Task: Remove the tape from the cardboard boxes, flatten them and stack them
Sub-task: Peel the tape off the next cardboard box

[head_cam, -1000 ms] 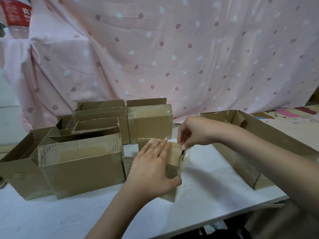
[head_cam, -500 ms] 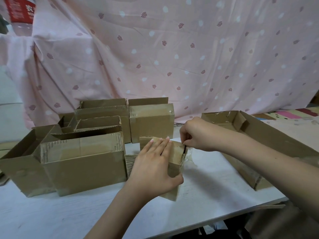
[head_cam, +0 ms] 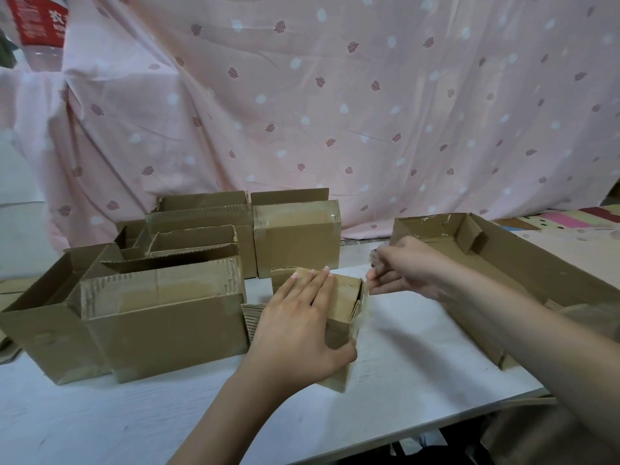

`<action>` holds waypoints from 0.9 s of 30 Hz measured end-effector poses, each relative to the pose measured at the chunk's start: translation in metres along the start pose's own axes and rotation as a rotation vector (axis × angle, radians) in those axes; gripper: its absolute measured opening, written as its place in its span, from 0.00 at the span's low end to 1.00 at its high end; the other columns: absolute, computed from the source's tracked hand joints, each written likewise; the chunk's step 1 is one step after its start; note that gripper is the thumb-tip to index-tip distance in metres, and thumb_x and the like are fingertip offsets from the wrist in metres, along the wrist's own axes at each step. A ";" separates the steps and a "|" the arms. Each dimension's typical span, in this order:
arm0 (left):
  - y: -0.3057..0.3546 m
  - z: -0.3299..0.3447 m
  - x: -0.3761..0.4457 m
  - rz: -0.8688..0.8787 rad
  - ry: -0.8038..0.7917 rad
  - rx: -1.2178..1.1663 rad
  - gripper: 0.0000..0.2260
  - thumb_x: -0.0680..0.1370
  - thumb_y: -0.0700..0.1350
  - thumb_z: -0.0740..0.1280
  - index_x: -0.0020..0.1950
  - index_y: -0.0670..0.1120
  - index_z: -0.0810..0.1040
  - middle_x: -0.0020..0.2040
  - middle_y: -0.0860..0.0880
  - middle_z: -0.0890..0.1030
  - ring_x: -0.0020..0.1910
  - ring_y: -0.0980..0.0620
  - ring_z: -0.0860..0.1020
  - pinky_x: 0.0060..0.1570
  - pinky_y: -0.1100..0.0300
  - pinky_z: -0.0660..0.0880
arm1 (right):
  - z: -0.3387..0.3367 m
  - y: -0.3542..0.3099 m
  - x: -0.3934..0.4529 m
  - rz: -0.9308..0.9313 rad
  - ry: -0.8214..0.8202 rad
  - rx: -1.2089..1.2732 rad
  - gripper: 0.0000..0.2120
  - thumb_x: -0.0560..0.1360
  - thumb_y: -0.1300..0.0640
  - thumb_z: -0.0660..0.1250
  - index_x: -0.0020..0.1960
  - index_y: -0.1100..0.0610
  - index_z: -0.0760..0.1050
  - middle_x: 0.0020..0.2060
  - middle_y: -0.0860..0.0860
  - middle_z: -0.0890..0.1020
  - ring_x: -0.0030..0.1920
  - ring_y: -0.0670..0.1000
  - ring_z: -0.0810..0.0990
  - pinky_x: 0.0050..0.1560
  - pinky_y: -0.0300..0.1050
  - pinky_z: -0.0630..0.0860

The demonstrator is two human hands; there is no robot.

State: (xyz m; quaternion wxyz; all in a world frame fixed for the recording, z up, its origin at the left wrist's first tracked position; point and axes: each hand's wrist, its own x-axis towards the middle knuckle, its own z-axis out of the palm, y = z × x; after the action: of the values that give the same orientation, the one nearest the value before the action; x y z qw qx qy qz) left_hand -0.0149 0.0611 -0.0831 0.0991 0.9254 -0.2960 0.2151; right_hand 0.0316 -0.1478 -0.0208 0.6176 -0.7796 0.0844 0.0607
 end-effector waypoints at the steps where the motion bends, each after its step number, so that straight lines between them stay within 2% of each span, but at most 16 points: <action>1: 0.000 0.000 -0.001 0.001 -0.004 0.003 0.43 0.74 0.69 0.56 0.82 0.48 0.50 0.82 0.53 0.49 0.80 0.56 0.48 0.77 0.59 0.40 | -0.005 0.000 0.001 0.006 0.007 0.063 0.08 0.79 0.67 0.53 0.49 0.67 0.70 0.38 0.65 0.83 0.38 0.63 0.86 0.40 0.52 0.85; 3: -0.001 -0.001 -0.001 0.002 -0.011 0.007 0.43 0.74 0.69 0.56 0.82 0.48 0.50 0.82 0.52 0.49 0.80 0.56 0.48 0.77 0.58 0.40 | -0.011 0.000 -0.001 -0.020 0.008 0.048 0.07 0.80 0.68 0.54 0.52 0.67 0.71 0.44 0.66 0.85 0.43 0.63 0.87 0.44 0.53 0.85; 5: 0.001 -0.001 0.000 0.004 -0.013 0.008 0.43 0.73 0.69 0.56 0.82 0.48 0.51 0.82 0.52 0.50 0.80 0.55 0.49 0.78 0.58 0.40 | -0.009 0.001 -0.007 -0.097 0.006 -0.028 0.07 0.78 0.70 0.58 0.54 0.63 0.71 0.46 0.65 0.85 0.42 0.60 0.86 0.46 0.52 0.85; 6: 0.001 -0.001 0.001 0.006 -0.016 0.012 0.43 0.74 0.68 0.57 0.82 0.48 0.51 0.82 0.52 0.51 0.80 0.55 0.49 0.77 0.58 0.40 | -0.006 0.002 -0.011 -0.157 0.006 -0.083 0.11 0.77 0.70 0.58 0.55 0.60 0.73 0.46 0.63 0.86 0.41 0.59 0.86 0.47 0.51 0.85; 8: 0.002 -0.001 0.002 0.008 -0.021 0.024 0.42 0.74 0.68 0.57 0.82 0.48 0.51 0.82 0.52 0.51 0.80 0.55 0.49 0.77 0.59 0.40 | 0.000 0.001 -0.015 -0.293 0.005 -0.272 0.17 0.76 0.69 0.57 0.51 0.53 0.80 0.46 0.57 0.86 0.41 0.57 0.85 0.50 0.51 0.84; 10: 0.002 -0.001 0.003 0.010 -0.027 0.034 0.42 0.74 0.68 0.56 0.82 0.48 0.51 0.82 0.52 0.50 0.80 0.54 0.49 0.77 0.58 0.40 | 0.007 -0.003 -0.015 -0.334 -0.012 -0.447 0.17 0.77 0.65 0.59 0.45 0.51 0.84 0.45 0.52 0.86 0.43 0.55 0.85 0.51 0.50 0.83; 13: 0.001 -0.002 0.001 0.012 -0.047 0.050 0.44 0.72 0.70 0.52 0.82 0.48 0.49 0.82 0.52 0.49 0.80 0.55 0.48 0.77 0.59 0.39 | 0.011 -0.008 -0.012 -0.231 -0.118 -0.478 0.09 0.79 0.61 0.65 0.49 0.57 0.85 0.45 0.54 0.85 0.40 0.49 0.82 0.41 0.40 0.82; 15: 0.001 -0.002 0.000 0.009 -0.052 0.050 0.45 0.70 0.70 0.48 0.82 0.48 0.49 0.82 0.52 0.49 0.80 0.55 0.48 0.77 0.59 0.38 | 0.009 -0.010 -0.009 -0.182 -0.184 -0.457 0.08 0.79 0.62 0.66 0.51 0.63 0.84 0.43 0.56 0.85 0.39 0.48 0.82 0.39 0.37 0.80; 20: 0.002 -0.003 -0.001 0.008 -0.057 0.037 0.45 0.69 0.71 0.47 0.82 0.48 0.49 0.82 0.52 0.49 0.80 0.55 0.47 0.78 0.57 0.40 | -0.001 -0.012 -0.004 -0.121 -0.229 -0.374 0.06 0.77 0.64 0.71 0.49 0.68 0.83 0.43 0.61 0.86 0.43 0.54 0.85 0.45 0.44 0.84; 23: 0.002 -0.004 -0.002 0.007 -0.049 0.026 0.45 0.69 0.70 0.47 0.82 0.48 0.51 0.82 0.52 0.50 0.80 0.55 0.48 0.78 0.57 0.40 | -0.003 -0.011 -0.001 -0.109 -0.197 -0.384 0.07 0.77 0.64 0.71 0.45 0.69 0.83 0.34 0.58 0.83 0.36 0.53 0.83 0.44 0.47 0.84; 25: 0.002 -0.004 -0.003 0.005 -0.047 0.012 0.45 0.70 0.70 0.49 0.82 0.47 0.53 0.81 0.51 0.52 0.80 0.55 0.50 0.78 0.57 0.41 | -0.003 -0.011 -0.002 -0.104 -0.210 -0.395 0.07 0.77 0.65 0.70 0.46 0.70 0.82 0.32 0.57 0.82 0.35 0.53 0.82 0.44 0.47 0.84; 27: 0.002 -0.005 -0.004 0.004 -0.046 0.004 0.44 0.70 0.70 0.50 0.81 0.46 0.54 0.81 0.51 0.54 0.80 0.54 0.52 0.78 0.57 0.42 | -0.004 -0.011 -0.006 -0.097 -0.217 -0.364 0.04 0.77 0.68 0.69 0.49 0.69 0.81 0.35 0.60 0.83 0.36 0.55 0.84 0.46 0.49 0.84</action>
State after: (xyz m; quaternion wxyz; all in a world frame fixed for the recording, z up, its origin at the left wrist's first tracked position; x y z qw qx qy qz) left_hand -0.0208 0.0631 -0.0807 0.0901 0.9298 -0.2995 0.1943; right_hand 0.0281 -0.1492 -0.0085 0.4743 -0.8703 -0.0325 0.1288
